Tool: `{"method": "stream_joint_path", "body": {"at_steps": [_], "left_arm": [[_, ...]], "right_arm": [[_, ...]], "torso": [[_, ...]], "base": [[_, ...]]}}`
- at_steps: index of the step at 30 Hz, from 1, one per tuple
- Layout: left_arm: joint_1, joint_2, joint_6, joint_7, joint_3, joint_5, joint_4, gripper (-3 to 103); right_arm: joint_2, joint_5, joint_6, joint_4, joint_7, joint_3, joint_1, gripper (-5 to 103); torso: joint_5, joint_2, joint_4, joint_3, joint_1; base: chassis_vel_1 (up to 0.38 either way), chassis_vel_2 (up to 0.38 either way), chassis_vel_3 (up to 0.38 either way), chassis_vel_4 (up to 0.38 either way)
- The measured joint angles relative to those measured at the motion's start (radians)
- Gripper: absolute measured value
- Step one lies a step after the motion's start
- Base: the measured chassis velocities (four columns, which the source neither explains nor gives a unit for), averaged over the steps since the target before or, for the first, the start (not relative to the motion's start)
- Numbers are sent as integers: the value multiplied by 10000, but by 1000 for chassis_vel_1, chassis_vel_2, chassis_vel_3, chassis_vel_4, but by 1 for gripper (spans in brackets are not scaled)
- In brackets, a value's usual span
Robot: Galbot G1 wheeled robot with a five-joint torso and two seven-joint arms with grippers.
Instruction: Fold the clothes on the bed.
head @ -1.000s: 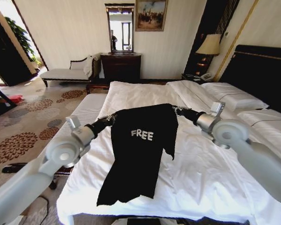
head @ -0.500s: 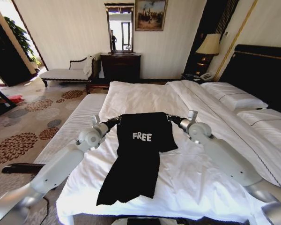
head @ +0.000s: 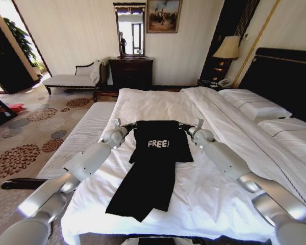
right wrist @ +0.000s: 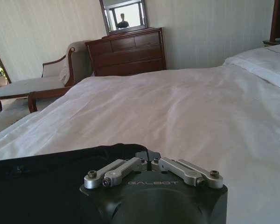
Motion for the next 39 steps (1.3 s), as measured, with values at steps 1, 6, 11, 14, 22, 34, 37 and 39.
{"method": "stream_joint_path", "body": {"at_steps": [1, 6, 11, 14, 22, 34, 37, 39], "left_arm": [[-37, -64, -12, 62, 3, 58, 195, 1], [-324, -650, -153, 462, -6, 519, 1478, 1], [-1127, -1565, -445, 971, 490, 1058, 3512, 1], [-1315, -1683, -508, 1060, 502, 1210, 4024, 1], [-1912, -2866, -700, 1385, 257, 1882, 5688, 1], [-1973, -3459, -925, 1639, -322, 2867, 6950, 1], [-1945, -3545, -977, 1680, -527, 3071, 7095, 1], [-1892, -3634, -1107, 1807, -711, 3292, 7205, -2]], "right_arm": [[107, -47, 45, -217, -43, -53, 84, 0], [988, -388, 377, -1704, -309, -299, 516, 0], [2527, -934, 800, -3280, -485, -636, 949, 0], [3019, -1061, 895, -3865, -492, -709, 1163, 0], [3391, -1372, 1298, -5346, -648, -547, 1514, 0], [3610, -1980, 1760, -6135, -753, 0, 1467, 0], [3625, -2091, 1755, -6160, -762, 25, 1469, 1], [3604, -2160, 1700, -6075, -845, 27, 1431, 7]], "torso": [[-1, 1, 0, 0, -1], [0, 1, -3, -1, -3], [-2, 1, -12, -1, -1], [1, 2, -2, -3, -3], [2, 2, -15, -3, -3], [0, 2, 4, -2, -3], [2, 2, 0, -3, -3], [-1, 2, -6, -2, -3]], "base": [[0, 0, 0, 0], [0, 0, 0, 0], [0, 0, 0, 0], [0, 0, 0, 0], [0, 0, 0, 0], [0, 0, 0, 0], [0, 0, 0, 0], [0, 0, 0, 0]]}}
